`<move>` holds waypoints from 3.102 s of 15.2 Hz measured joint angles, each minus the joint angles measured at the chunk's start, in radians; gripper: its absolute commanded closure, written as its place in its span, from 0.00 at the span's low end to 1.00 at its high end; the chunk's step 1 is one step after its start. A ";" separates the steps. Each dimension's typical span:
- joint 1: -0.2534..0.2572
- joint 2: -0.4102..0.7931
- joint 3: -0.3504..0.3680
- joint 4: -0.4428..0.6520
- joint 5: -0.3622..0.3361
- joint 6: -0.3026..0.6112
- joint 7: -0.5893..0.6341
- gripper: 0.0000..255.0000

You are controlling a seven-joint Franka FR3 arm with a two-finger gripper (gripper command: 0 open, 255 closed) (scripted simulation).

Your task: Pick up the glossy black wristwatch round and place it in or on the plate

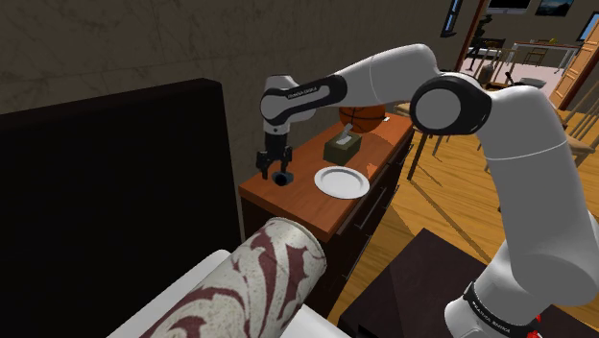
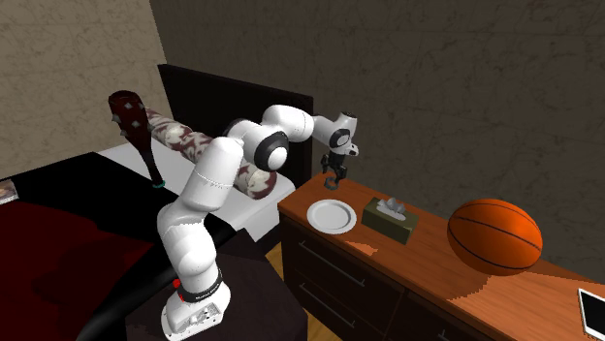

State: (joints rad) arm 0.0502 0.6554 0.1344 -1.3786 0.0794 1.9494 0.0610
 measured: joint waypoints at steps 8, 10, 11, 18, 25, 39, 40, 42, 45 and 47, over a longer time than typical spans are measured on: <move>-0.011 -0.002 -0.003 0.011 0.002 -0.011 -0.012 1.00; 0.002 0.014 0.002 0.010 0.001 -0.014 0.000 1.00; 0.003 0.010 0.002 0.012 0.001 -0.021 0.002 1.00; 0.002 -0.022 0.004 0.046 0.003 -0.090 0.010 1.00; 0.002 -0.044 0.006 0.102 0.003 -0.168 0.018 1.00; -0.150 -0.440 -0.041 -0.463 0.049 -0.024 -0.190 1.00; -0.160 -0.471 -0.047 -0.500 0.051 -0.022 -0.207 1.00; -0.182 -0.519 -0.063 -0.564 0.053 -0.011 -0.246 1.00; -0.196 -0.548 -0.074 -0.622 0.054 0.016 -0.276 1.00; -0.197 -0.540 -0.075 -0.637 0.055 0.038 -0.281 1.00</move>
State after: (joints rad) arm -0.1466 0.1158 0.0597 -2.0158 0.1343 1.9879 -0.2197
